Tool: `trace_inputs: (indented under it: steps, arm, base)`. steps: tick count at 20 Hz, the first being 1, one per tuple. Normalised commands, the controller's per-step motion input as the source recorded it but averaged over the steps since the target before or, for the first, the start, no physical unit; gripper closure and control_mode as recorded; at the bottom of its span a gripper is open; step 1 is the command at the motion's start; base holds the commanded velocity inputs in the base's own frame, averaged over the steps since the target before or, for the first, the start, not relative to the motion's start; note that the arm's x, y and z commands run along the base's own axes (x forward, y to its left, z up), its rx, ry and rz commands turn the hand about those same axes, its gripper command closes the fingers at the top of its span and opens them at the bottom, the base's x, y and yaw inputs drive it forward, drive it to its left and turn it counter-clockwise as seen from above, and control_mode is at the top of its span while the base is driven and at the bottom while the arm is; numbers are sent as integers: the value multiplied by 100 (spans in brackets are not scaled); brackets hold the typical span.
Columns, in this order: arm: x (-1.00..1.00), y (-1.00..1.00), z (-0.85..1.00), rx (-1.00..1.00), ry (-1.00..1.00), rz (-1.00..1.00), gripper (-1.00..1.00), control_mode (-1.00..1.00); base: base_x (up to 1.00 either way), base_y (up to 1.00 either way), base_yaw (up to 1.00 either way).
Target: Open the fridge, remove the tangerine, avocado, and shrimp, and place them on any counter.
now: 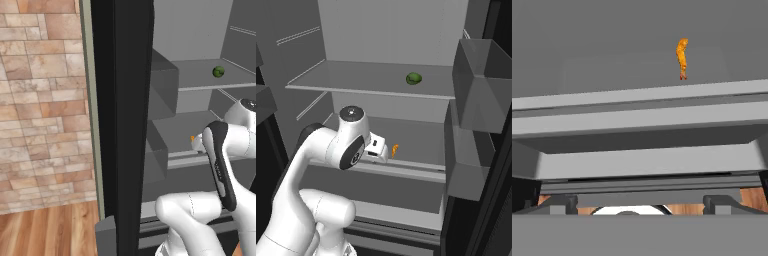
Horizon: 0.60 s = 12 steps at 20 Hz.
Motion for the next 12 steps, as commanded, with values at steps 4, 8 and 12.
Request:
trace_inputs:
  steps: [4, 8, 12]
  arm:
    - [100, -17, -22, -4, 0, 0, -100, -100]
    - [100, -5, -19, -1, 2, 0, -100, -100]
    - [96, -30, -20, 0, 2, -1, -100, -100]
  base:
    - [0, 0, 0]
    - [0, 0, 0]
    - [0, 0, 0]
